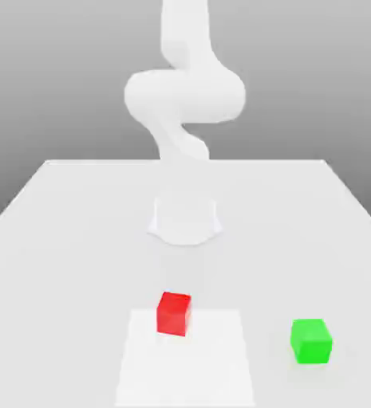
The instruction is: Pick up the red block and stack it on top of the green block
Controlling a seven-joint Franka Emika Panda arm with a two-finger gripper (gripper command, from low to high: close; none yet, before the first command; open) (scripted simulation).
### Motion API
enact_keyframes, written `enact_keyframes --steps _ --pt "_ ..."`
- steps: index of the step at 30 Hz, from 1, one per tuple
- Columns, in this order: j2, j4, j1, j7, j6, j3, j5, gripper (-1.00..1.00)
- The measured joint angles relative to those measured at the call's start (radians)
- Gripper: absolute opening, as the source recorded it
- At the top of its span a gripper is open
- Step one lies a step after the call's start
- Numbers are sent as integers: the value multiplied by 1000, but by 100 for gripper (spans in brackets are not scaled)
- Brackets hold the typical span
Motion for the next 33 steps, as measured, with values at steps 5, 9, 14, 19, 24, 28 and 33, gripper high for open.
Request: enact_keyframes --steps 5,9,14,19,24,28,33 --pt "157 -148 -17 35 119 5 1 0" --pt "283 -265 -30 64 214 7 1 0" --pt "456 -423 -43 104 341 7 0 0" --pt "709 -531 -55 136 532 5 -1 0" --pt "902 -514 -51 141 695 0 -5 0" --pt "923 -511 -51 143 712 0 -7 -100" --pt "895 -515 -54 145 689 2 -9 -100"
